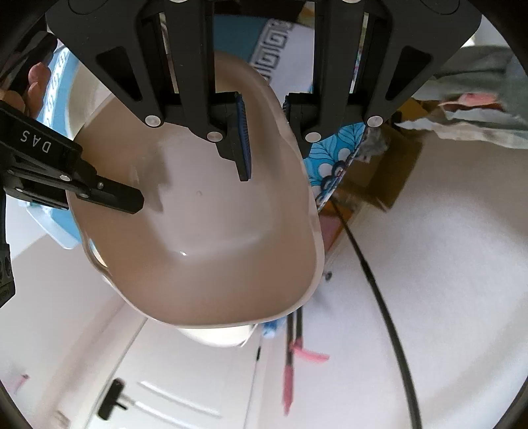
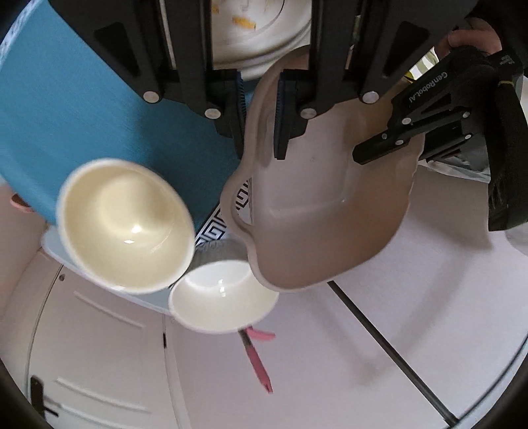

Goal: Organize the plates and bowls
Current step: 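Grasp the rim of the taupe square basin with both grippers, then lift the taupe basin with both grippers and carry it across the cloth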

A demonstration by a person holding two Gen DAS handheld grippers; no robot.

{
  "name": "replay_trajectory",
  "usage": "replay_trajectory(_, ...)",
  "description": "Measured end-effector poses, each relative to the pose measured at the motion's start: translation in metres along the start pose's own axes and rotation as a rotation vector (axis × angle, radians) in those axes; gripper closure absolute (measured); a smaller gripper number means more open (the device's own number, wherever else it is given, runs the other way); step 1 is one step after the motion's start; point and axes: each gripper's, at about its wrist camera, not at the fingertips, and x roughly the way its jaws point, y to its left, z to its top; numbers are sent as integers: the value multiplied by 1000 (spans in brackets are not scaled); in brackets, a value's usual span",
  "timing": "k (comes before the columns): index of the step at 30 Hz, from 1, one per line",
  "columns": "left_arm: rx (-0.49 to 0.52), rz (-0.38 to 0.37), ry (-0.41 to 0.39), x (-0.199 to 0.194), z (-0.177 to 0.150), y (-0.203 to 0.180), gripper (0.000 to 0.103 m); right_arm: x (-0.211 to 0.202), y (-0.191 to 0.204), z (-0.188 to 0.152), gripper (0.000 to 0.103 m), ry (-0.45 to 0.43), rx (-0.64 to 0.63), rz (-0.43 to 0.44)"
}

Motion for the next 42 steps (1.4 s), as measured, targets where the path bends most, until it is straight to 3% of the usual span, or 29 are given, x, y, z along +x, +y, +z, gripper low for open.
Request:
replay_trajectory(6,86,-40,-75,-60,-13,-59,89,-82,-11,-32,89,-115,21,-25)
replay_trajectory(12,172,-132,-99,-92,-32,-132,89,-159,-31,-85,89,-193,75,-103)
replay_trajectory(23,375,-305,-8,-79,-92,-275,89,-260,-109,-189,89,-269,266,-280)
replay_trajectory(29,471,-353,107,-37,-133,-340,89,-268,-153,-242,89,-261,406,-335)
replay_trajectory(34,547,-349,183,9,-160,-371,89,-248,-195,-284,89,-229,520,-335)
replay_trajectory(42,576,-319,213,55,-169,-378,89,-210,-227,-309,89,-211,561,-320)
